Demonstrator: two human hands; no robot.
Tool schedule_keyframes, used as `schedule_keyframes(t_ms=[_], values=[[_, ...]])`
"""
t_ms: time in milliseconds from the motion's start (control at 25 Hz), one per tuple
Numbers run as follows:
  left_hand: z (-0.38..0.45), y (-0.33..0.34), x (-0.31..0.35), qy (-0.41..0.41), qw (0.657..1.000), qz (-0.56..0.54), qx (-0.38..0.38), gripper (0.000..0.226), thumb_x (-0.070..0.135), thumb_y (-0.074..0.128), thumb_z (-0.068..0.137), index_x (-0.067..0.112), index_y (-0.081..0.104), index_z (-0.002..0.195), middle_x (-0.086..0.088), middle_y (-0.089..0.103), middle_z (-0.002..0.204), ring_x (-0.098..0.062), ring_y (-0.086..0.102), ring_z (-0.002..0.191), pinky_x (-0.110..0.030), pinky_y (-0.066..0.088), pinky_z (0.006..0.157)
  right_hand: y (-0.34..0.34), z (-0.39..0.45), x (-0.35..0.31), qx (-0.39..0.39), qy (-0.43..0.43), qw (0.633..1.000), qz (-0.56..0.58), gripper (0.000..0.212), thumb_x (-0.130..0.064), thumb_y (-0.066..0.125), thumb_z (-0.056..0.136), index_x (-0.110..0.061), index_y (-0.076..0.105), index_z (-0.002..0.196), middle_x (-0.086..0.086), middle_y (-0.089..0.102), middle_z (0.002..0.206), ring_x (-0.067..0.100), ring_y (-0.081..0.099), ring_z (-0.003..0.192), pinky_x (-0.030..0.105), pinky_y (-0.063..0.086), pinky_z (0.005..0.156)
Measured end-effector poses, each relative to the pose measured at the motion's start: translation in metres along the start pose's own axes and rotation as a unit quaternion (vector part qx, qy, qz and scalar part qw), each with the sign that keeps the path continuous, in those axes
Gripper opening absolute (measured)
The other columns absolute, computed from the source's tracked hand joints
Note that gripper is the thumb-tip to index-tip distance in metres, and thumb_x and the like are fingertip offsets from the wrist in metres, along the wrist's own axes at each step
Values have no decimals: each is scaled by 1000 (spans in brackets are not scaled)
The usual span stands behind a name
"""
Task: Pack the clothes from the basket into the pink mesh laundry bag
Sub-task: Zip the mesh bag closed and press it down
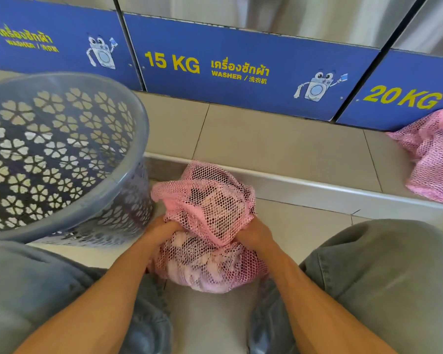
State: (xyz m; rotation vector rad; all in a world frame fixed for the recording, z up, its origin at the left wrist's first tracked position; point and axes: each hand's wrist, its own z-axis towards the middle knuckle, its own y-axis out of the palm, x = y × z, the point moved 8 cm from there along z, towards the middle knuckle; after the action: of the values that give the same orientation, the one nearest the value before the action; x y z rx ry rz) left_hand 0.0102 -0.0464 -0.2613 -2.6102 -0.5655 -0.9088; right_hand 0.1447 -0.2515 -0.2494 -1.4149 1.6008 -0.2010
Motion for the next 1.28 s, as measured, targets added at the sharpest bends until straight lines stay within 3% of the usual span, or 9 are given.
schedule_keyframes(t_ms=[80,280,400,560,640,760,920,1040,1280], values=[[-6,6,7,-7,995,-101,-17,84,28,86,48,19,60,127,-14,74,105,-34,72,94,-51,58,82,-29,-18,-10,45,9,997,63,19,-43,59,91,-30,63,105,-2,66,104,26,63,108,45,49,103],[-50,29,86,58,979,-193,-39,23,13,65,77,5,64,99,-19,69,84,-31,67,72,-41,55,73,-111,-70,-31,125,-4,978,165,32,-29,73,83,-30,64,114,1,69,120,26,63,112,43,48,103],[-68,29,159,131,971,-196,-26,52,12,72,52,3,65,103,-19,67,84,-32,67,73,-43,56,74,-167,-91,-44,180,-42,959,215,35,-32,77,77,-33,64,110,-8,70,112,20,65,106,45,51,100],[-79,42,251,197,955,-220,-30,31,12,71,65,10,65,94,-18,70,90,-31,68,76,-46,56,80,-257,-70,-69,206,-71,944,248,22,-22,80,76,-30,63,87,-13,67,90,15,63,91,35,47,86],[-65,53,289,197,954,-218,-61,22,13,67,75,10,67,97,-15,72,89,-30,69,75,-45,57,79,-299,-41,-80,202,-77,943,254,20,-21,80,76,-27,62,81,-6,69,92,22,65,95,39,51,89],[-25,59,327,196,957,-209,-41,52,14,81,62,7,67,112,-16,75,99,-28,73,76,-42,59,68,-337,23,-79,218,-57,953,204,22,-38,76,77,-24,66,91,4,71,108,29,65,103,46,52,96],[25,63,331,276,958,31,67,43,12,75,80,16,64,121,-5,68,109,-19,66,84,-26,51,66,-312,101,-34,223,32,969,105,63,-45,64,77,-18,52,133,8,66,122,33,63,110,46,54,93],[55,75,297,257,931,257,-2,83,20,68,60,39,49,139,5,66,114,-18,63,95,-25,50,73,-282,124,-23,184,39,982,-7,74,-41,65,79,-24,37,146,16,59,129,40,57,119,52,50,101],[66,62,283,262,911,317,13,98,45,63,54,48,30,145,8,60,131,-24,59,120,-39,47,103,-296,101,-57,187,1,977,-102,76,-29,70,87,-20,31,151,18,44,148,38,52,128,48,48,104]])
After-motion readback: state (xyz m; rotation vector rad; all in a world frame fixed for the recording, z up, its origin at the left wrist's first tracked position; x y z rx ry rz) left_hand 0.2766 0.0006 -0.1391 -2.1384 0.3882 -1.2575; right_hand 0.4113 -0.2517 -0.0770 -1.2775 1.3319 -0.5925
